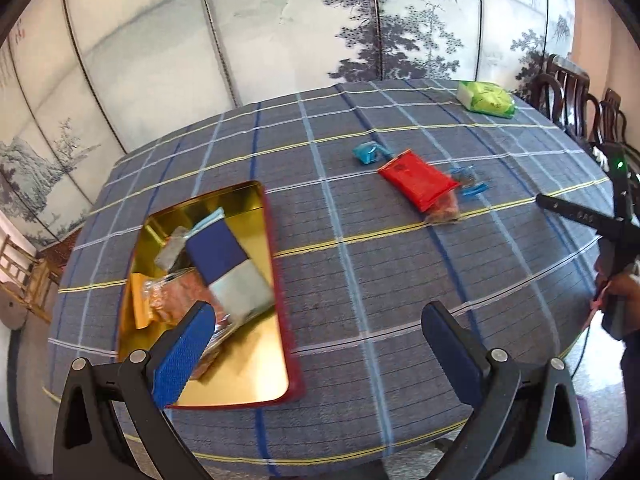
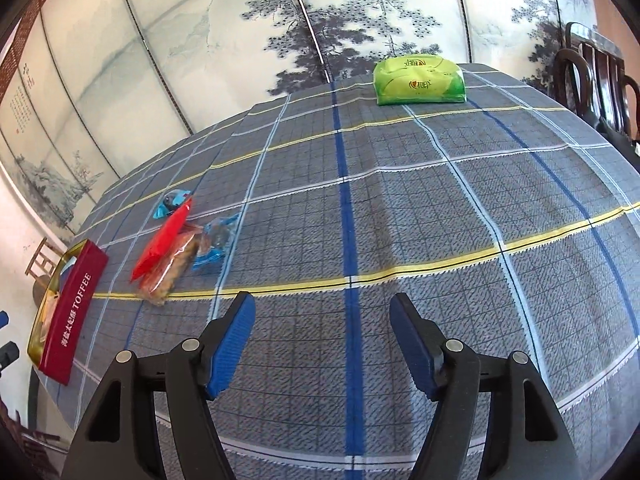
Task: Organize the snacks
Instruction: 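Grasp the red packet with the left gripper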
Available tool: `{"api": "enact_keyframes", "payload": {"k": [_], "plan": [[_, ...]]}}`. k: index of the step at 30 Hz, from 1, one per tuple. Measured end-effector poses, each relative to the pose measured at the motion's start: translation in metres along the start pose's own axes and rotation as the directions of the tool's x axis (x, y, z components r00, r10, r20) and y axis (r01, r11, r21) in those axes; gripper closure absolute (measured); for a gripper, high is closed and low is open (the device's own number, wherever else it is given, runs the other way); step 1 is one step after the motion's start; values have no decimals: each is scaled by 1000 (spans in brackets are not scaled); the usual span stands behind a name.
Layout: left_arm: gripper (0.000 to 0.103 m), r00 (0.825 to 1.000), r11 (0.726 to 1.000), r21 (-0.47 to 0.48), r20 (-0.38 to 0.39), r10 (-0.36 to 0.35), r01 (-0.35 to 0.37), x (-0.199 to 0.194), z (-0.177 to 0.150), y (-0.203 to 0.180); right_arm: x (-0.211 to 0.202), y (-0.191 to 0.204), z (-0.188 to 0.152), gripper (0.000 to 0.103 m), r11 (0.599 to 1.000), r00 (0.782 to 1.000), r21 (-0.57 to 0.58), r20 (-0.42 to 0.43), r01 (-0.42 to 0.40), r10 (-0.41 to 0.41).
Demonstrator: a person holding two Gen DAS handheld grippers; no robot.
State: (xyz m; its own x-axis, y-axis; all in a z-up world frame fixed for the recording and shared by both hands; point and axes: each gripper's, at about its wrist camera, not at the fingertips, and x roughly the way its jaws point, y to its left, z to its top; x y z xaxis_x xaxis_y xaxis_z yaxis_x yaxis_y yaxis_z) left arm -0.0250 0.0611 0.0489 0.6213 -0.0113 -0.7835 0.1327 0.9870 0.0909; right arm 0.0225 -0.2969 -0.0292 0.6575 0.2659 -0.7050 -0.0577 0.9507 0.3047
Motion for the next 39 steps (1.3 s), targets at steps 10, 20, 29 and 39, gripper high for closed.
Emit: {"api": "enact_keyframes", "payload": {"k": [10, 20, 29, 39], "plan": [[3, 949, 945, -179, -112, -296, 274, 61, 78, -27, 7, -8, 4, 30, 999, 999, 9, 4, -48, 48], [7, 890, 896, -301, -220, -399, 327, 162, 140, -50, 3, -7, 1, 30, 994, 993, -5, 27, -113, 113], [13, 899, 921, -271, -265, -349, 278, 200, 144, -67, 1, -7, 1, 30, 990, 989, -6, 46, -143, 143], [49, 885, 898, -334, -265, -382, 287, 215, 136, -57, 1, -10, 1, 29, 988, 987, 11, 51, -155, 154]]}}
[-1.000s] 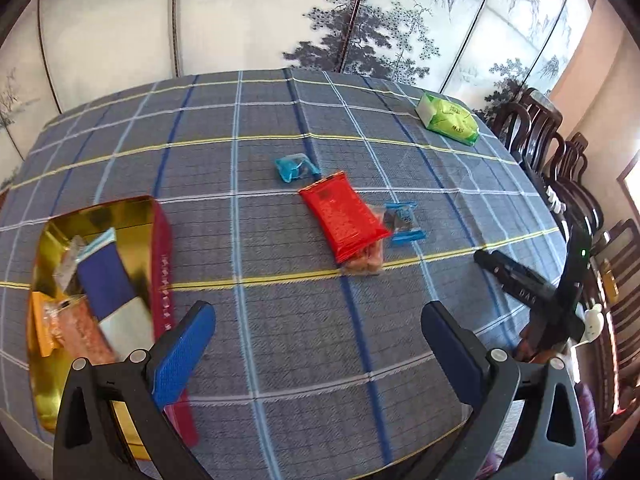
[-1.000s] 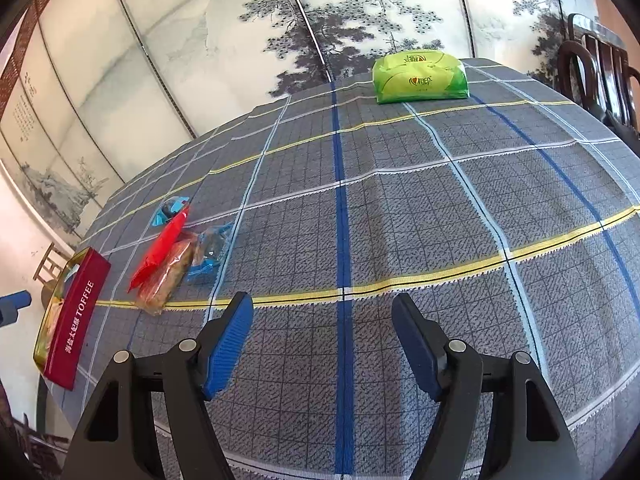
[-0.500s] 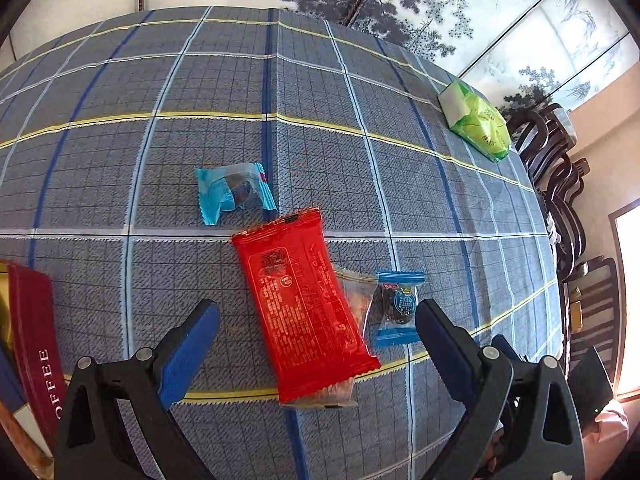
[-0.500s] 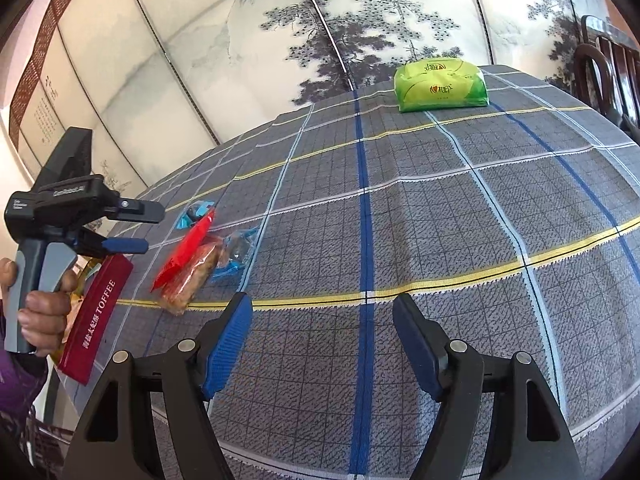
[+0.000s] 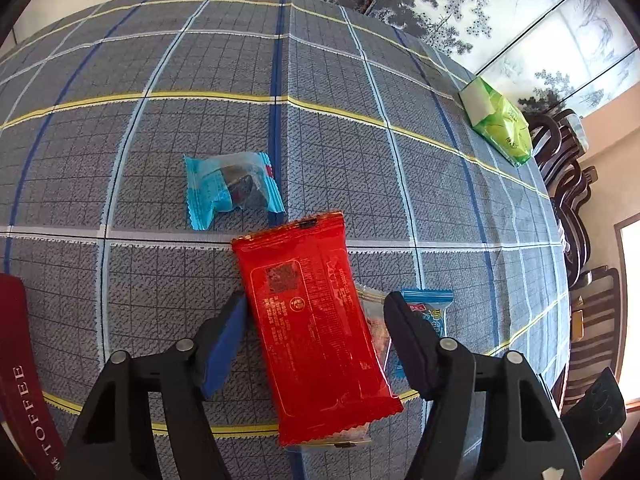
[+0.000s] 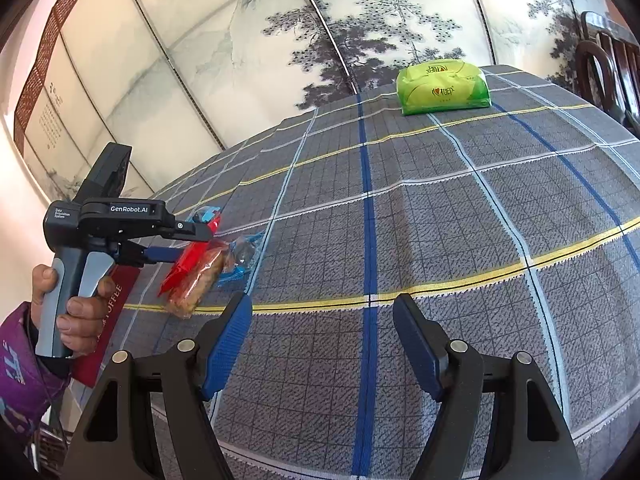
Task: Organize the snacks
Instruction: 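Grasp the red packet with the left gripper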
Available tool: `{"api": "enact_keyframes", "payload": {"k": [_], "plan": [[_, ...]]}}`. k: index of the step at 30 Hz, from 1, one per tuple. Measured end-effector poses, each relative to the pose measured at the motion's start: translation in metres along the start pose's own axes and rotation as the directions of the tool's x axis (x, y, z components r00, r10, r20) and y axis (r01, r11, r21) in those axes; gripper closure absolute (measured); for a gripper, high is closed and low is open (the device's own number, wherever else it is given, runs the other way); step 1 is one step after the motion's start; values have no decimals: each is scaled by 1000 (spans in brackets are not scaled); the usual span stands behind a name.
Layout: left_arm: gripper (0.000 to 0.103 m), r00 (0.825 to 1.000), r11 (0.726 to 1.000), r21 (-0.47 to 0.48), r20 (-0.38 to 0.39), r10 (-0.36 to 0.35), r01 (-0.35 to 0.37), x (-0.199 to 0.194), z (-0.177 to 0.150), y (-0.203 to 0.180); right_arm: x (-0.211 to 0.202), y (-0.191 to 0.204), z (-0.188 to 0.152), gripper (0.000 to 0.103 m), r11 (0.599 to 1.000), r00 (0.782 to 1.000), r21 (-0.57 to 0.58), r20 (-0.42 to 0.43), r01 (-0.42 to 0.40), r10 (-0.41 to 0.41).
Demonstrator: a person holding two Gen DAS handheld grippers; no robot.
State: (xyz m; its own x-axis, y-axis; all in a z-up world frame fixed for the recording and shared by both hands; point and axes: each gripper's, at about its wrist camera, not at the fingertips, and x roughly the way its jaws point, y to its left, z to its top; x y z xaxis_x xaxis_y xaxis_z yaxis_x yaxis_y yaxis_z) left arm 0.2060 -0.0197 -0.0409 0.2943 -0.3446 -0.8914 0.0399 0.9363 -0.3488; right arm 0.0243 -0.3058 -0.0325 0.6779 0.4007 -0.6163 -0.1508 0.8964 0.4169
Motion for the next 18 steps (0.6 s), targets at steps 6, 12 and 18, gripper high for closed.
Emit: {"api": "enact_keyframes", "payload": {"k": [6, 12, 18], "plan": [[64, 1000, 999, -40, 0, -22, 22, -14, -16, 16, 1, 0, 0, 29, 1000, 1000, 6, -5, 7, -7], [64, 999, 1000, -22, 38, -17, 18, -45, -61, 21, 8, 5, 3, 29, 1000, 999, -13, -46, 26, -26], [64, 997, 999, 39, 81, 11, -14, -67, -99, 19, 26, 42, 15, 29, 993, 996, -99, -73, -57, 50]]}}
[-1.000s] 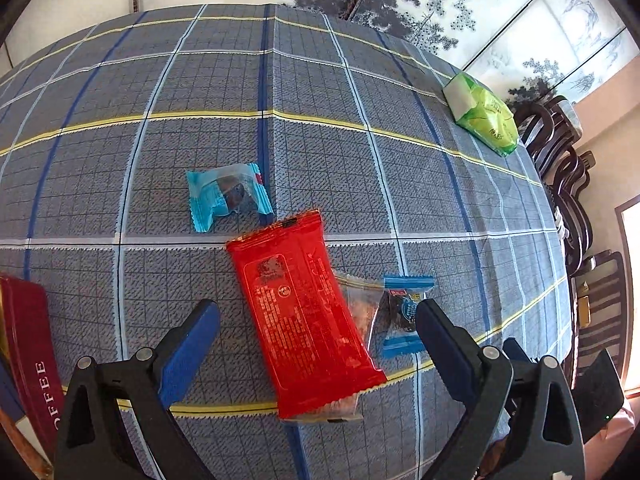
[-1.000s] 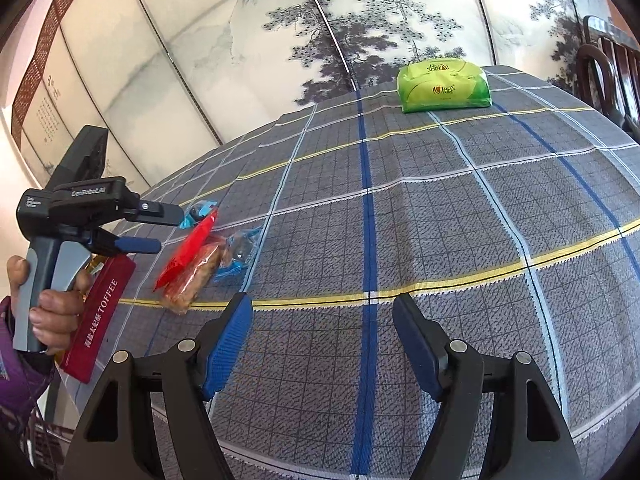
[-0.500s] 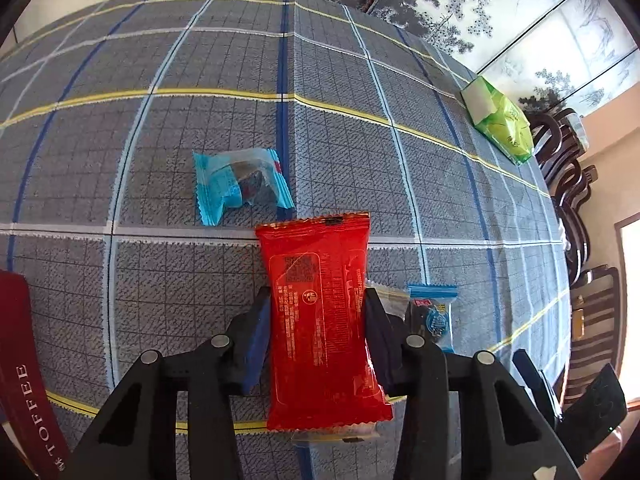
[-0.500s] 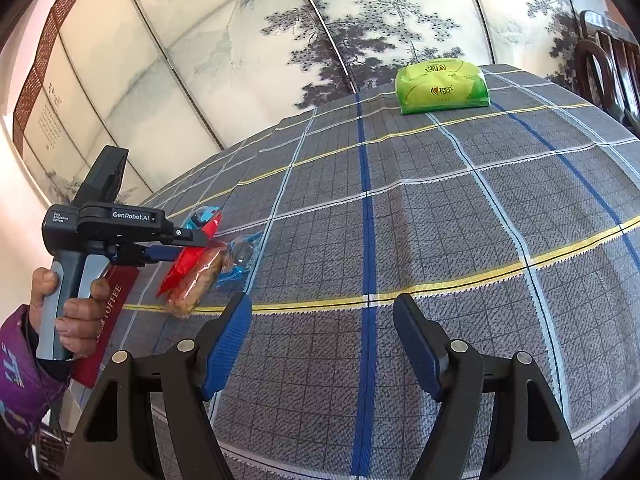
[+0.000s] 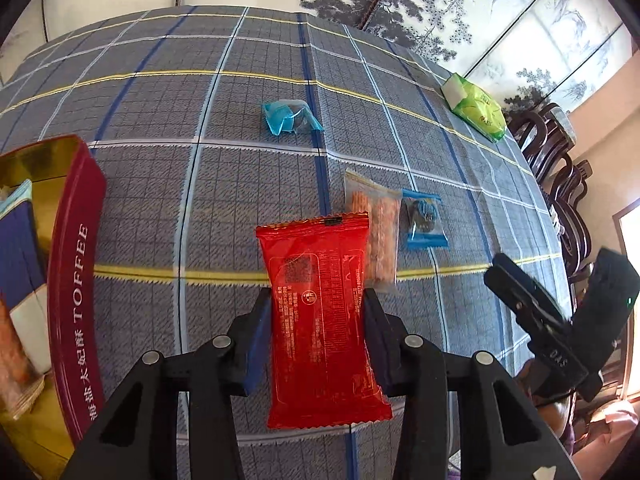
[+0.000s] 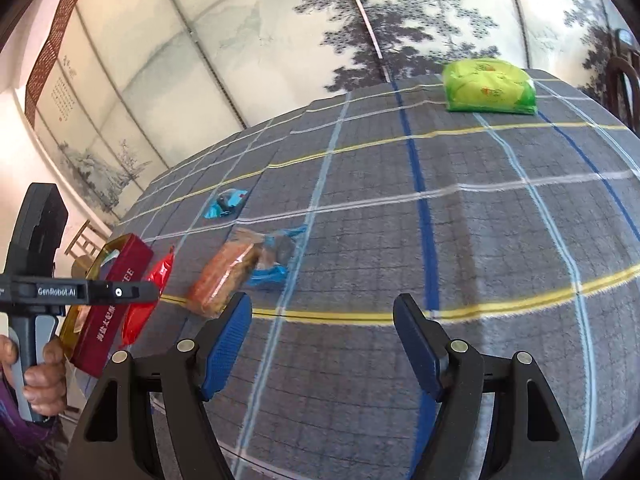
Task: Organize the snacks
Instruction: 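Grasp the red packet with the left gripper, then carry the red packet toward the tin while the right gripper grasps the blue-wrapped candy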
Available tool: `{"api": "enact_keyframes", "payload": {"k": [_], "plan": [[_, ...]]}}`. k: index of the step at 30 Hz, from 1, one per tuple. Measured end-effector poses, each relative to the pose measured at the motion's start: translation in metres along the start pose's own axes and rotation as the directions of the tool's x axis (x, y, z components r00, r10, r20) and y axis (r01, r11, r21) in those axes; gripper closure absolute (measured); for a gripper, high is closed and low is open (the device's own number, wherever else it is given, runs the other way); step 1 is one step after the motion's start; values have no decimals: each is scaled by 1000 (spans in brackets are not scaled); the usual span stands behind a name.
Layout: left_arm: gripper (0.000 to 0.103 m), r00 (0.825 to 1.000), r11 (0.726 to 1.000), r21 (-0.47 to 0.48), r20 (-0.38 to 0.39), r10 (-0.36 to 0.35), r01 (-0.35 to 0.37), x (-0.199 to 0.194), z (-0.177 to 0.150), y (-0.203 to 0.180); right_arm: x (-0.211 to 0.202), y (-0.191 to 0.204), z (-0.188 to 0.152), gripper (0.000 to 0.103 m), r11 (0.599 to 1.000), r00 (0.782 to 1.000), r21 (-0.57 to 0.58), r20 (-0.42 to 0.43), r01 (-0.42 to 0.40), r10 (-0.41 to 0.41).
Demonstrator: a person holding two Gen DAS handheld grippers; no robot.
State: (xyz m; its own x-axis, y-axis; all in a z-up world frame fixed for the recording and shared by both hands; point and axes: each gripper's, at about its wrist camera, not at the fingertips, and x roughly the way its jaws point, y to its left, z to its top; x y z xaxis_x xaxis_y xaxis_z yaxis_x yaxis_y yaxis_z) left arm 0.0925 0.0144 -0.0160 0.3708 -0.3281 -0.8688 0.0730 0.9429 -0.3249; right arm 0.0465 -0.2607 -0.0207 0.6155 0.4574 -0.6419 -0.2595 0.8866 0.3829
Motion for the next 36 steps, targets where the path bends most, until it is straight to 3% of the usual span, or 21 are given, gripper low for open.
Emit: {"api": "enact_keyframes", "payload": {"k": [4, 12, 14, 17, 18, 30, 36], "plan": [[64, 1000, 998, 64, 18, 25, -26, -11, -16, -7, 27, 25, 12, 45, 995, 999, -93, -41, -19, 15], [64, 999, 992, 125, 43, 20, -25, -23, -26, -17, 66, 34, 30, 49, 991, 994, -131, -99, 23, -37], [64, 999, 991, 130, 42, 17, -23, -23, -27, -19, 75, 36, 32, 57, 989, 991, -143, -120, 38, -55], [64, 999, 991, 132, 44, 14, -20, -26, -29, -20, 78, 43, 30, 77, 979, 988, -191, -123, 71, -96], [64, 999, 991, 133, 44, 14, -19, -27, -29, -20, 77, 43, 29, 79, 979, 987, -191, -126, 70, -95], [64, 997, 993, 121, 82, 0, -10, -58, -53, -13, 14, -34, 8, 81, 981, 981, 28, -31, 192, -192], [64, 991, 995, 92, 132, 19, -31, -87, -61, 7, 13, -36, 10, 81, 976, 977, 37, -29, 214, -213]]}}
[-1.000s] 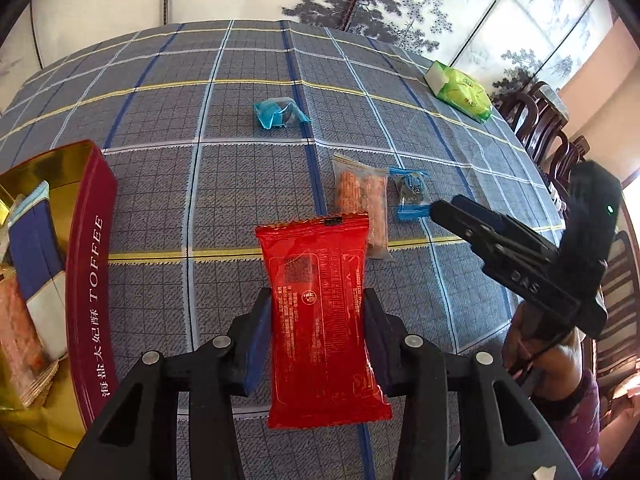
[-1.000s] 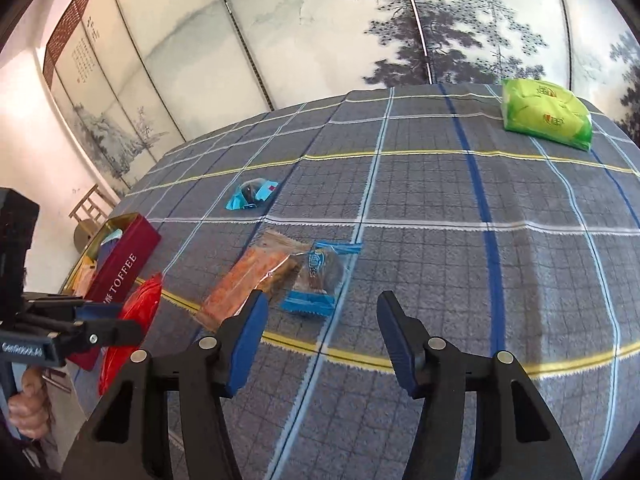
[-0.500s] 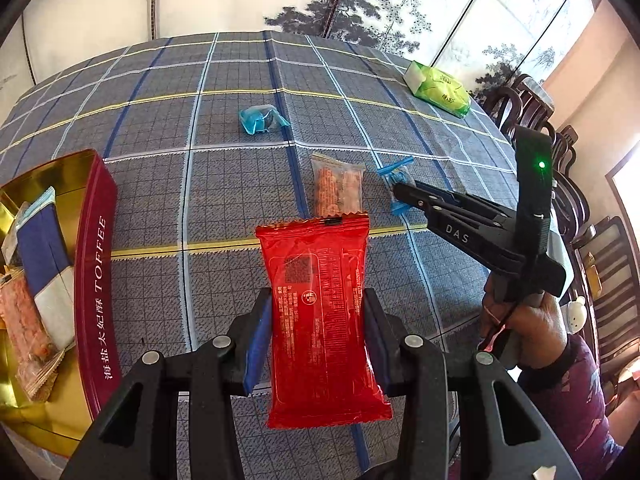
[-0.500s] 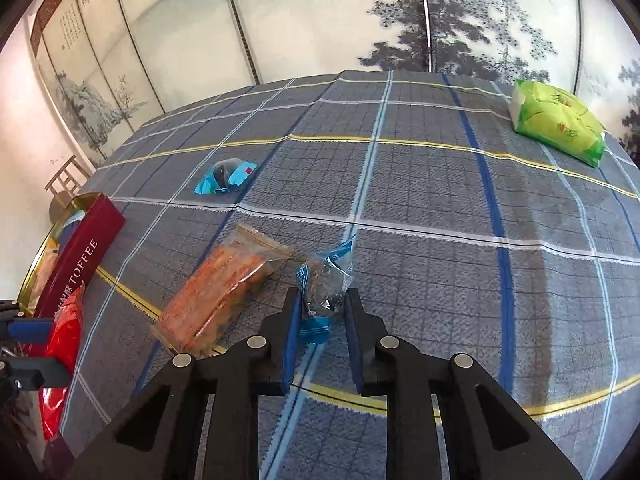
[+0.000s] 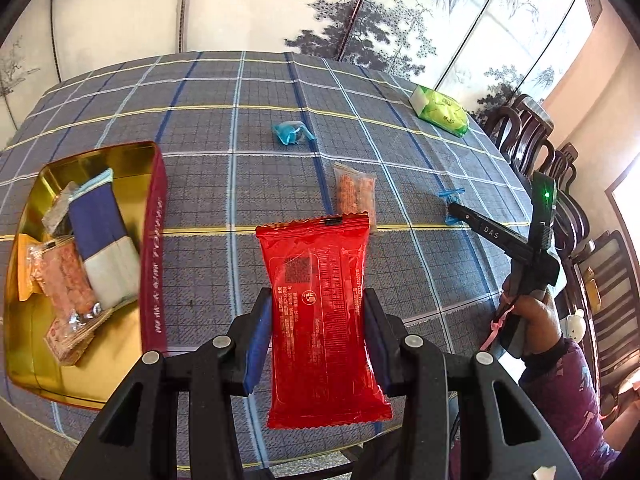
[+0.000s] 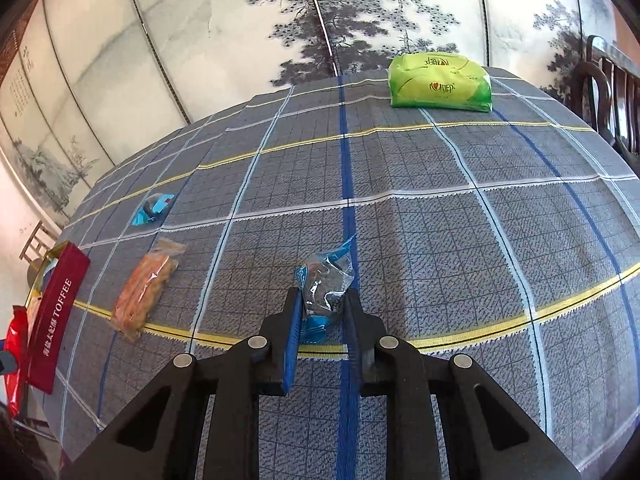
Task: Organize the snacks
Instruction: 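Carry the red packet toward the tin while the right gripper grasps the blue-wrapped candy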
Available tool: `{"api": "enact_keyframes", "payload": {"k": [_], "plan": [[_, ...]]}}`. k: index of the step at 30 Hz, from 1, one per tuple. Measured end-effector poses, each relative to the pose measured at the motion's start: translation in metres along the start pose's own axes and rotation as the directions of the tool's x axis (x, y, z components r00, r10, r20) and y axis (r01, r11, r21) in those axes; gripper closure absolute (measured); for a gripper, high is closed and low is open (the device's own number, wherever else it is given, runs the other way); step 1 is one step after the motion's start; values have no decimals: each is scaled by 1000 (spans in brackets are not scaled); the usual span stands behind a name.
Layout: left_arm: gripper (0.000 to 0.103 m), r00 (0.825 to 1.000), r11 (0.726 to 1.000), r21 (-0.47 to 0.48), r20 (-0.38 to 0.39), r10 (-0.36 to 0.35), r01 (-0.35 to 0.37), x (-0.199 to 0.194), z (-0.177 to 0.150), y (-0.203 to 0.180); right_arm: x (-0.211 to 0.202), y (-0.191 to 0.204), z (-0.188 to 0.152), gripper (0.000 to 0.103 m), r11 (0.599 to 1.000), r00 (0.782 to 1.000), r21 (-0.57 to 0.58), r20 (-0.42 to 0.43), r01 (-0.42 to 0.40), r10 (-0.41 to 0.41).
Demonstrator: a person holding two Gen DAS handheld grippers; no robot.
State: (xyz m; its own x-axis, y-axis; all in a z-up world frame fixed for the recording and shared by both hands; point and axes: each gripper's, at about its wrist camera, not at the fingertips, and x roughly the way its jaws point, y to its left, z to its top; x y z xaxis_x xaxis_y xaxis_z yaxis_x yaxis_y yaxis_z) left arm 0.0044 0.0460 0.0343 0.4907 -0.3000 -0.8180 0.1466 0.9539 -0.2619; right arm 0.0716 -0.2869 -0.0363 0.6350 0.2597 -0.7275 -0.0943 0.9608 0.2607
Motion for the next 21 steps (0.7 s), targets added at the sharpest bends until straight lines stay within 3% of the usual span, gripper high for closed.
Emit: {"api": "enact_keyframes", "payload": {"k": [12, 21], "plan": [[64, 988, 988, -67, 61, 145, -141, -37, 15, 75, 0, -4, -2, 81, 1000, 1000, 23, 0, 20, -20], [64, 970, 969, -89, 54, 237, -232, -19, 40, 118, 1, -4, -2, 81, 1000, 1000, 23, 0, 21, -21]]}}
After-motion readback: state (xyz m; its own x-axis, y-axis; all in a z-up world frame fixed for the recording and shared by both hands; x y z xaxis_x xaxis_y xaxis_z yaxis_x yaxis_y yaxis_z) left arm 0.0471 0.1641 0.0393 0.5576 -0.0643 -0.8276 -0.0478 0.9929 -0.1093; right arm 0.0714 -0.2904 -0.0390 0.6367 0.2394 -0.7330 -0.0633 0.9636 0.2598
